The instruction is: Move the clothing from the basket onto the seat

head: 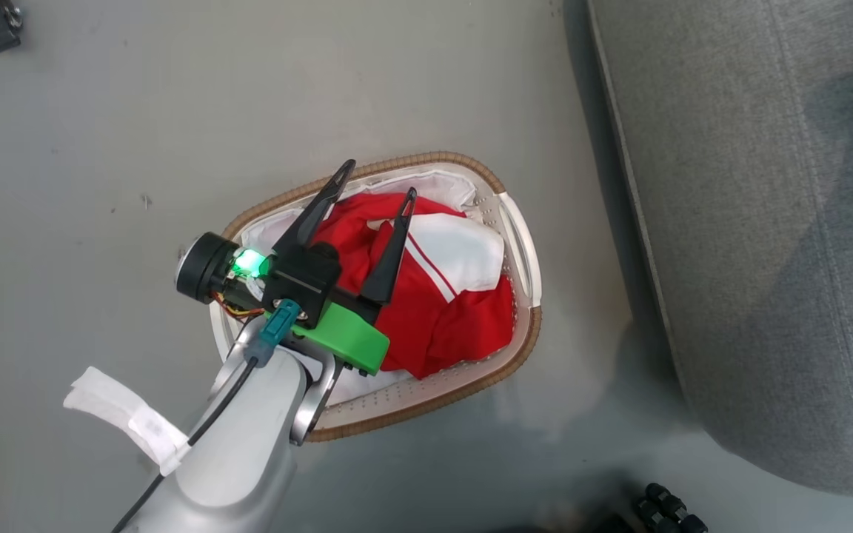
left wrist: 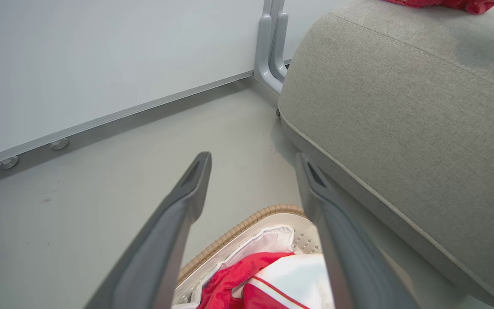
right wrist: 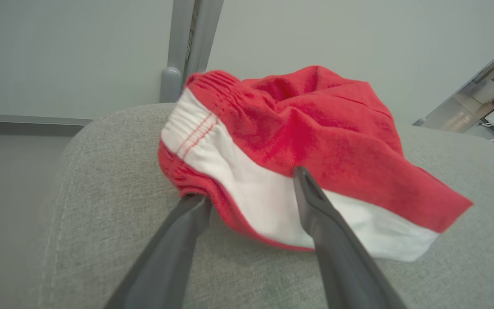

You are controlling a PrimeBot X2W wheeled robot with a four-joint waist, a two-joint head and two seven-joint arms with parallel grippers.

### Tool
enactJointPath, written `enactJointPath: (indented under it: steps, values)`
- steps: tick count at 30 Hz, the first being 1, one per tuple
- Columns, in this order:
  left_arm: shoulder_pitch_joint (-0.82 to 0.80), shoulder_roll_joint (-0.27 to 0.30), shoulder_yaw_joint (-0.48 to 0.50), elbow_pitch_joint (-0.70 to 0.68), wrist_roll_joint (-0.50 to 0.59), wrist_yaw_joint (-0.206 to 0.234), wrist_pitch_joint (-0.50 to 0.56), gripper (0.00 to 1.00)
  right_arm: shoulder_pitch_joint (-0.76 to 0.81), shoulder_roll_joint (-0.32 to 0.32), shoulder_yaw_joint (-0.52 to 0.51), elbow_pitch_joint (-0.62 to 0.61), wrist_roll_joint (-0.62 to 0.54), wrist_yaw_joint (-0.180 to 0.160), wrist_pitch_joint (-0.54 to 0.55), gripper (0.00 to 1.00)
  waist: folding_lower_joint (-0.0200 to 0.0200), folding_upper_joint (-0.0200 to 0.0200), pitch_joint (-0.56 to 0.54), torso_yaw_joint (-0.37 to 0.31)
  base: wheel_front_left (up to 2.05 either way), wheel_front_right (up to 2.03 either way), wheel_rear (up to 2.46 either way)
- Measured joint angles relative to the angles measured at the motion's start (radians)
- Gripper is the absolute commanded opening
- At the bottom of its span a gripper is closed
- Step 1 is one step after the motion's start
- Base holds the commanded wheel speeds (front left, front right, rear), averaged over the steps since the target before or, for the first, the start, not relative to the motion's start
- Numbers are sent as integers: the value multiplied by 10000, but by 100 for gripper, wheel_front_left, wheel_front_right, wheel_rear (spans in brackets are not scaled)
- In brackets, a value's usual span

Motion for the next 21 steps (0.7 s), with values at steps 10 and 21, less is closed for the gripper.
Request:
enactJointPath:
  steps: [10, 21]
  values:
    - [482, -73, 755, 107, -313, 17, 0, 100, 1267, 213, 1494, -727, 539, 0, 0, 100, -1, 0, -1116, -163, 0, 0, 0]
    - [1849, -169, 2669, -4, -865, 286, 0, 100, 1930, 602, 3381, -1308, 1793, 0, -2, 100, -2, 0, -3212, -26, 0, 0, 0]
